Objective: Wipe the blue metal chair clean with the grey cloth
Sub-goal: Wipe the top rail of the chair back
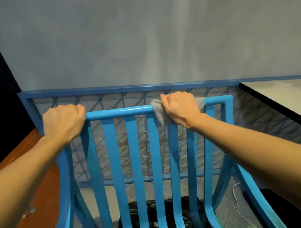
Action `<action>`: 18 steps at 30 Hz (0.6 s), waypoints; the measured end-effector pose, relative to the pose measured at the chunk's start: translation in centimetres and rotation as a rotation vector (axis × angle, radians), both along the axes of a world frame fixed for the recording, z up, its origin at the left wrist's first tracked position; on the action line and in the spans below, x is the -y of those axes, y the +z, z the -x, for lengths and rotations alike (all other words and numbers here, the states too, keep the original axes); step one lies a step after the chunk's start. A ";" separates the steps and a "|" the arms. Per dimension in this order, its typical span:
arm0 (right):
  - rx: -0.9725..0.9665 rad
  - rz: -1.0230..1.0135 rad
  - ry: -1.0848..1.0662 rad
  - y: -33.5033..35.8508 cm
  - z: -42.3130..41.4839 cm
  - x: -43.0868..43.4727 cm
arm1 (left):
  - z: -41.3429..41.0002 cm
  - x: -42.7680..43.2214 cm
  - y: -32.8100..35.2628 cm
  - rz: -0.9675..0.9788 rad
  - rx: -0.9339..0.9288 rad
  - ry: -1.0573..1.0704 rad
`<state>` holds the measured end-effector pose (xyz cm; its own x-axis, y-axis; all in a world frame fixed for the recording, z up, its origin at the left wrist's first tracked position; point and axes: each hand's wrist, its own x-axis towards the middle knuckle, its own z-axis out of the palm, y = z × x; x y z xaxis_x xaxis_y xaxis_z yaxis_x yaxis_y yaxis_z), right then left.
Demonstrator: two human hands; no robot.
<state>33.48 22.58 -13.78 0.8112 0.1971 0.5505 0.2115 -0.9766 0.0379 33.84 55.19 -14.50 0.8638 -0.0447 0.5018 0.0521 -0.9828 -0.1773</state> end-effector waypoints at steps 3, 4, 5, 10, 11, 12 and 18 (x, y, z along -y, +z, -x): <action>0.009 0.077 0.087 -0.1 -0.1 -7.5 | 0.0 0.2 0.1 0.104 0.041 -0.018; 0.018 0.106 0.106 -0.2 -0.2 -9.7 | 0.0 0.3 0.2 0.115 0.036 -0.029; 0.026 0.129 0.122 -0.2 -0.1 -11.7 | 0.2 0.4 0.3 0.135 0.027 -0.038; -0.060 0.098 0.164 0.9 0.4 -19.0 | 1.1 1.0 1.1 0.344 0.018 -0.048; -0.157 0.047 0.143 1.5 0.2 -20.2 | 1.1 0.9 1.1 0.365 0.021 -0.049; -0.272 -0.040 0.118 2.1 -0.1 -20.9 | 1.0 0.8 1.1 0.378 0.024 -0.051; -0.067 0.022 0.172 0.9 1.0 -20.5 | 0.6 0.2 0.6 0.428 0.055 -0.087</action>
